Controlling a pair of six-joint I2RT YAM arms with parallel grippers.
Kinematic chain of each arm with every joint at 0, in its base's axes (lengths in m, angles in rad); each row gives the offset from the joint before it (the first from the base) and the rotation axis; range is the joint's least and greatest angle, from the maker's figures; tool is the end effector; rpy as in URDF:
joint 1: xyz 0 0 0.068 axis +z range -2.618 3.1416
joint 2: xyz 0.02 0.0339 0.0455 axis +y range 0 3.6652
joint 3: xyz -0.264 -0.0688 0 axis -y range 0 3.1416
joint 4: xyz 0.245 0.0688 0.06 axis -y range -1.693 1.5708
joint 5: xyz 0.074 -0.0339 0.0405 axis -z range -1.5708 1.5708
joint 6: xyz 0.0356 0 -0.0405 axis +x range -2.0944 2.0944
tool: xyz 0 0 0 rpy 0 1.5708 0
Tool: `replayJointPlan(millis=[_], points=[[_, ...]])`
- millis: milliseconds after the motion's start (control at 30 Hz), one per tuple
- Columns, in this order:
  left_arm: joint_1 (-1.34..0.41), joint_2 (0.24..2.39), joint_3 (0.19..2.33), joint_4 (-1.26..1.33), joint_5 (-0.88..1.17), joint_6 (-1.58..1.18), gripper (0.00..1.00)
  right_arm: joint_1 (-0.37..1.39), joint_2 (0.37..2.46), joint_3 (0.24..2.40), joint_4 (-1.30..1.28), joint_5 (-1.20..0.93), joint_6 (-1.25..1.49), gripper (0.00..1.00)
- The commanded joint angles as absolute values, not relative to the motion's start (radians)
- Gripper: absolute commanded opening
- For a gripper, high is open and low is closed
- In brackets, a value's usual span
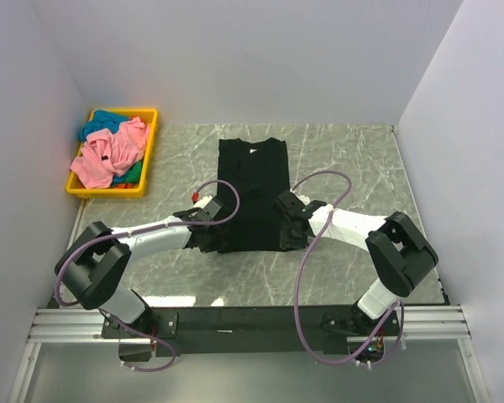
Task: Fold and stack the t-shirts
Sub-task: Fold the tshirt
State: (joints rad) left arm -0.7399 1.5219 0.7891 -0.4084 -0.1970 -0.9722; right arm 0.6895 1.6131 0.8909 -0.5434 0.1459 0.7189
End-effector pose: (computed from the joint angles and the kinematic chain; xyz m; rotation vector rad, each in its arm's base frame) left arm 0.2076 -0.1801 0.1589 -0.3709 2.6761 -0.2701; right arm 0.2251 0.1789 0.1562 0.0730 2.8121 0.1234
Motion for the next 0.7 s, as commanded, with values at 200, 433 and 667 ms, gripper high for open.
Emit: replayJointPlan(millis=[200,433,667], points=[[-0.758,1.516,0.735,-0.560,-0.147,-0.988,0.01,0.704,1.660,0.778,-0.597,0.176,0.721,0.03],[-0.927,1.385,0.673,-0.722,-0.109,-1.109,0.01,0.782,1.465,0.640,-0.682,0.070,0.726,0.00],[-1.346,1.120,0.666,-0.974,0.018,-1.460,0.01,1.066,1.109,0.615,-0.998,-0.084,0.903,0.00]])
